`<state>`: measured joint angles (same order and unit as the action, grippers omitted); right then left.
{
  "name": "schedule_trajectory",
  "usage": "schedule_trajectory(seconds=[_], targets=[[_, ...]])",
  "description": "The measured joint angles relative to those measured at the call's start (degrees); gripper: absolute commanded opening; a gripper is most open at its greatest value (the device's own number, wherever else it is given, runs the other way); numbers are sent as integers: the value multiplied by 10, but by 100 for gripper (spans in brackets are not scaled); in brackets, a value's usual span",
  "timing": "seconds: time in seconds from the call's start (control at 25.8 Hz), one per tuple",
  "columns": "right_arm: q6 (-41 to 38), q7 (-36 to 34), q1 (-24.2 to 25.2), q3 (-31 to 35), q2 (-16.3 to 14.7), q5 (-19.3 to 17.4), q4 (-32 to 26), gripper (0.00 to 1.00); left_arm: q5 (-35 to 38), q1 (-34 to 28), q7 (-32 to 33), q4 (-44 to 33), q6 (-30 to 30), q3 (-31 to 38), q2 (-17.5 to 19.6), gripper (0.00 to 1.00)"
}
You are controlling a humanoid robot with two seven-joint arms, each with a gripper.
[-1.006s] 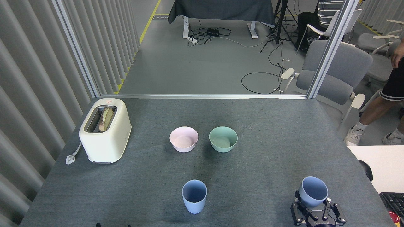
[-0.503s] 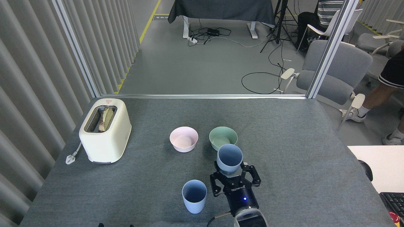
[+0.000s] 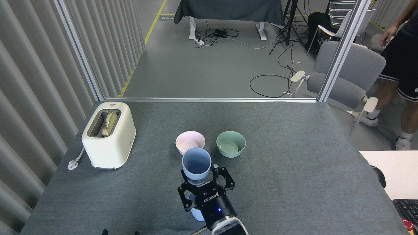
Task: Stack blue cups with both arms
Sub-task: 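Lower the held cup into the first blue cup with the right gripper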
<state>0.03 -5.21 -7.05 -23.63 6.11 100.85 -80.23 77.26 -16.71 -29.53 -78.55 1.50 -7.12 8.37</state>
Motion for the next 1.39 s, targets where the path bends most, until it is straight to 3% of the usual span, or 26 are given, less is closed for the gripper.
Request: schedule_trajectory(seconds=[0.39,1.39], targets=[[-3,10,43,-8,-3,0,-22,54,0,0,0,0,0,0,1,100],[0,21,64,-2,-9,1,-12,55,0,-1,0,1,-1,1,1,100]])
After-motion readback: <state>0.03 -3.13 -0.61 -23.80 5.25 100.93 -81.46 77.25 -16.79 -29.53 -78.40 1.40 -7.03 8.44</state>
